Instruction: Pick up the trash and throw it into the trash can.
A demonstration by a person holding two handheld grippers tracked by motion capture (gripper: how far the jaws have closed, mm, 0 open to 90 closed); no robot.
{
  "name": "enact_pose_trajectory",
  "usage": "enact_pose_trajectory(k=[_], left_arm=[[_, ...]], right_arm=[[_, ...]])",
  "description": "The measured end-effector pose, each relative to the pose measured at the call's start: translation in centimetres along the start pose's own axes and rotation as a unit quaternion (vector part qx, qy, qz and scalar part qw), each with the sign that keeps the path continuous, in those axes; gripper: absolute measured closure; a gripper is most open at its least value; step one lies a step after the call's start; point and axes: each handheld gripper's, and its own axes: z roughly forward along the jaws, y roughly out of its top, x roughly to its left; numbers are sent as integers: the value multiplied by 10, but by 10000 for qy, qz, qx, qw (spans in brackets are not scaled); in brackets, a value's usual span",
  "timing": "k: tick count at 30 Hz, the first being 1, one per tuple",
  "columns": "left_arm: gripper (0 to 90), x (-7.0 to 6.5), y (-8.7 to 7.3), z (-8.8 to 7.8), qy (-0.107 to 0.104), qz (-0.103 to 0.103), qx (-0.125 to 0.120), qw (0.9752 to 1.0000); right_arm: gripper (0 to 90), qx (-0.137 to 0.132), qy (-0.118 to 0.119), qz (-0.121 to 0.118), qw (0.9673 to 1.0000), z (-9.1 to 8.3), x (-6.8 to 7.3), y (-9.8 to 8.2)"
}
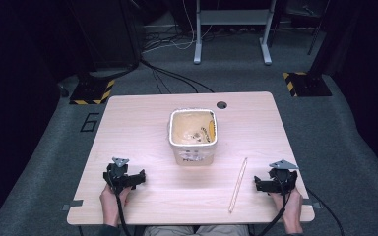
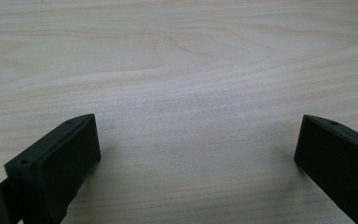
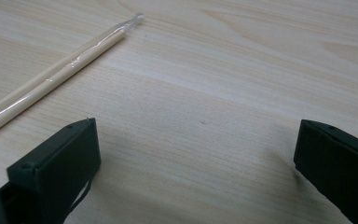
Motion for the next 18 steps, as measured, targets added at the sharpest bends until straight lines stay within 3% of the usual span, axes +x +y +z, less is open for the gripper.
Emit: enact_pose_trajectory(k=[8,11,18], left_arm=[[0,0,0,0,0,-4,-1,10000],[0,0,0,0,8,-10,0,10000],[0,0,0,0,26,-14,-5,10000]], right_arm=[[6,215,85,175,9996,-2,6,1],[14,271,230,293,9989,-6,15,4],[24,305,357,262,9986,-9,35,12]])
